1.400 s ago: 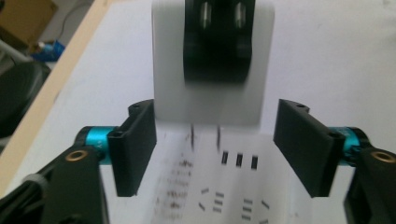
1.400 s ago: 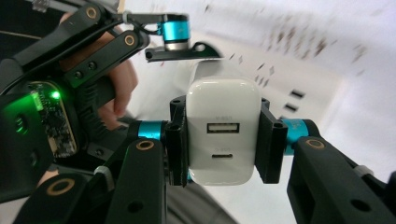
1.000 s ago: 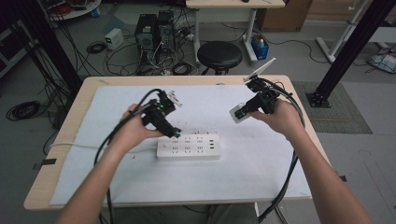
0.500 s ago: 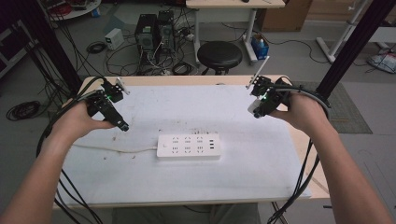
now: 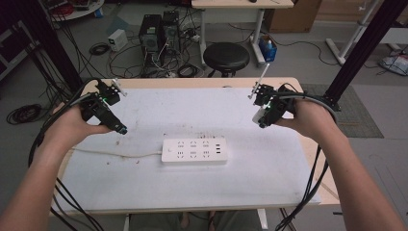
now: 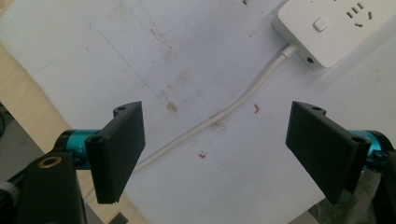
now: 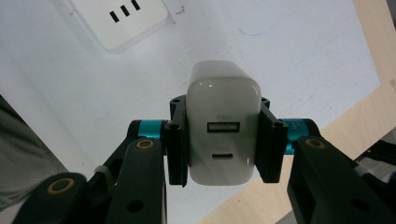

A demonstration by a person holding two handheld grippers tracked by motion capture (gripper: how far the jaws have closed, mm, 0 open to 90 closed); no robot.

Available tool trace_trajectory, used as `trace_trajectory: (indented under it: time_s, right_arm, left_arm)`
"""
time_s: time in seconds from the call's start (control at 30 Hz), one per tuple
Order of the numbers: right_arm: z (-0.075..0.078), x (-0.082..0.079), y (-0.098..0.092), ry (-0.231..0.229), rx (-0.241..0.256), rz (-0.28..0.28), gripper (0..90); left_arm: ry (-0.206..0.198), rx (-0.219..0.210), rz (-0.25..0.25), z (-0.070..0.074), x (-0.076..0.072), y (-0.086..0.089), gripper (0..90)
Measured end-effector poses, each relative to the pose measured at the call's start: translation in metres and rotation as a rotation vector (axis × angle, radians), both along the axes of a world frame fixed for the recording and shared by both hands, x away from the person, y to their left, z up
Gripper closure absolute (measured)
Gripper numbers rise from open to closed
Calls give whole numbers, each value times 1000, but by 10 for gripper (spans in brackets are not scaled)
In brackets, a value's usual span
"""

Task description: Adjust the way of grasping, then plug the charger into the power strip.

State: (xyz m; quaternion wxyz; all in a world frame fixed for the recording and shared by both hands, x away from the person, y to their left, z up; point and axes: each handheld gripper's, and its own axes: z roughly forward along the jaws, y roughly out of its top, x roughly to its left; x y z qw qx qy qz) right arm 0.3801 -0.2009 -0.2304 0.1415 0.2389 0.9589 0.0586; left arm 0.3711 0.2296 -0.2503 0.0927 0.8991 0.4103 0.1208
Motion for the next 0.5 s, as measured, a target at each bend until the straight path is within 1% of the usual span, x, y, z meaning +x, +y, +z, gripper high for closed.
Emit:
trace_trajectory:
  time_s: [0.1, 0.17, 0.23, 0.3, 0.43, 0.47, 0.5]
  right_arm:
    - [0, 1, 2, 10, 0, 9, 617]
    - [-1, 2, 2, 18, 2, 21, 618]
    - [0, 4, 3, 27, 4, 24, 617]
    - [0, 6, 4, 34, 4, 38, 617]
    - [-1, 11, 17, 49, -20, 83, 618]
    - [-1, 12, 21, 57, -24, 83, 617]
    - [-2, 15, 25, 60, -25, 105, 618]
  left_arm:
    - [11, 2, 2, -2, 3, 1, 198]
    - [17, -5, -1, -1, 4, 1, 198]
    - [12, -22, -7, 1, 4, 1, 198]
    - [22, -38, -16, 2, 4, 2, 194]
    - [33, -34, -25, 1, 3, 4, 186]
    - [35, -38, -28, 0, 2, 4, 186]
    - [35, -39, -31, -2, 1, 5, 172]
